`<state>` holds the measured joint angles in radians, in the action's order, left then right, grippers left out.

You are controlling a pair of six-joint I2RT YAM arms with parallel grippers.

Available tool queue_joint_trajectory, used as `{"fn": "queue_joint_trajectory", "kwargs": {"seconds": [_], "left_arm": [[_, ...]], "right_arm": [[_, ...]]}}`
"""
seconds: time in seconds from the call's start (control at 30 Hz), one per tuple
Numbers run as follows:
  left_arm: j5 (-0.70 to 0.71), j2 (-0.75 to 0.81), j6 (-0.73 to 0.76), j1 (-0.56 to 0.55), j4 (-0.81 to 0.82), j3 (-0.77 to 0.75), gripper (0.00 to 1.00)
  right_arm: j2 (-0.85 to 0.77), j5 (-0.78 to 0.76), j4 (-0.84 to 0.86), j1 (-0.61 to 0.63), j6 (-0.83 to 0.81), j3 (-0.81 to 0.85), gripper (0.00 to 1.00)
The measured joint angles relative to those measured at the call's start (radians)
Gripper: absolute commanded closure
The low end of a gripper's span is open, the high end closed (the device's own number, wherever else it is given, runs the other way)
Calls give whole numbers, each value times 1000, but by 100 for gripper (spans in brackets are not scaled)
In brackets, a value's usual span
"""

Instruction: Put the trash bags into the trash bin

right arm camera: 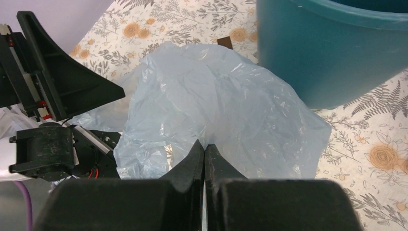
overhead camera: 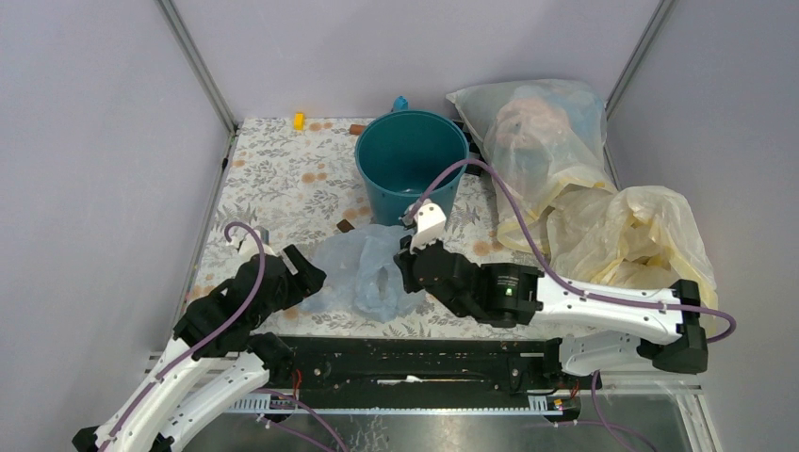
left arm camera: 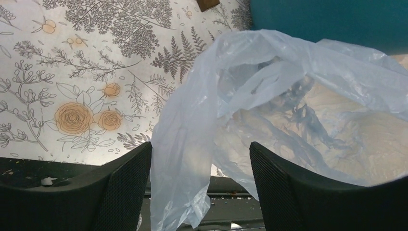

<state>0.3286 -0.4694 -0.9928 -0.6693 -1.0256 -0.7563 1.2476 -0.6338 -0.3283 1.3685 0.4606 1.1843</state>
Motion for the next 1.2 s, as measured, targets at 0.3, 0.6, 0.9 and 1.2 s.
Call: {"fn": "queue_joint_trajectory", "kwargs": {"seconds": [0.3,0.6,0.9,1.2], "left_arm": [[-70,-75,90,0,54,-13,27],[-153,-189,197,0,50,-48,17],[-357,-202,238,0,135,-13,1],[-430,-161,212,-12,217,95,4]], "right_arm": [[-154,-3,-21,-53,19,-74,100],[-203,-13,-55,-102,31,-105,100],[-210,-12,-66,-167,31,-116,100],[-125,-3,-76,-189,21,-87,100]]}}
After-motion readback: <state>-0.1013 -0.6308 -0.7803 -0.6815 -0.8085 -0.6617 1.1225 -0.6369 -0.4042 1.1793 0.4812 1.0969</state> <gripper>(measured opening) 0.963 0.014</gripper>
